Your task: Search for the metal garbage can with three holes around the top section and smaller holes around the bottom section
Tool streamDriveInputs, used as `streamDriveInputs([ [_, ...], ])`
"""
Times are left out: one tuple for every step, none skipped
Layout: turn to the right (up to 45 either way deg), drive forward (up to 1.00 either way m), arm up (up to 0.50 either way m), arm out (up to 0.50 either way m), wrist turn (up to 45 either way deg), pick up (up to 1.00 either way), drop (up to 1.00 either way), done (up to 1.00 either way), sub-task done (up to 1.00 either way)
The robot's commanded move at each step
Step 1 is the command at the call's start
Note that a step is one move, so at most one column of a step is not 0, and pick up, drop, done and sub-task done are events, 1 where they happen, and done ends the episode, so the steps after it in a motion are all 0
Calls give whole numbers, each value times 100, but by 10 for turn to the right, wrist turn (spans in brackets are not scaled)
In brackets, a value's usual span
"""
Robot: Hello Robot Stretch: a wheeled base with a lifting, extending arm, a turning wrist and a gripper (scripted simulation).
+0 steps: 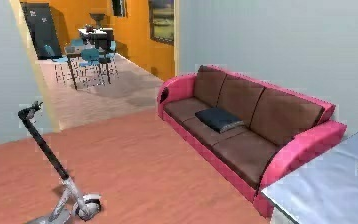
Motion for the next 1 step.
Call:
streamDriveInputs([
  [-90,0,0,0,0,0,0,0,0],
])
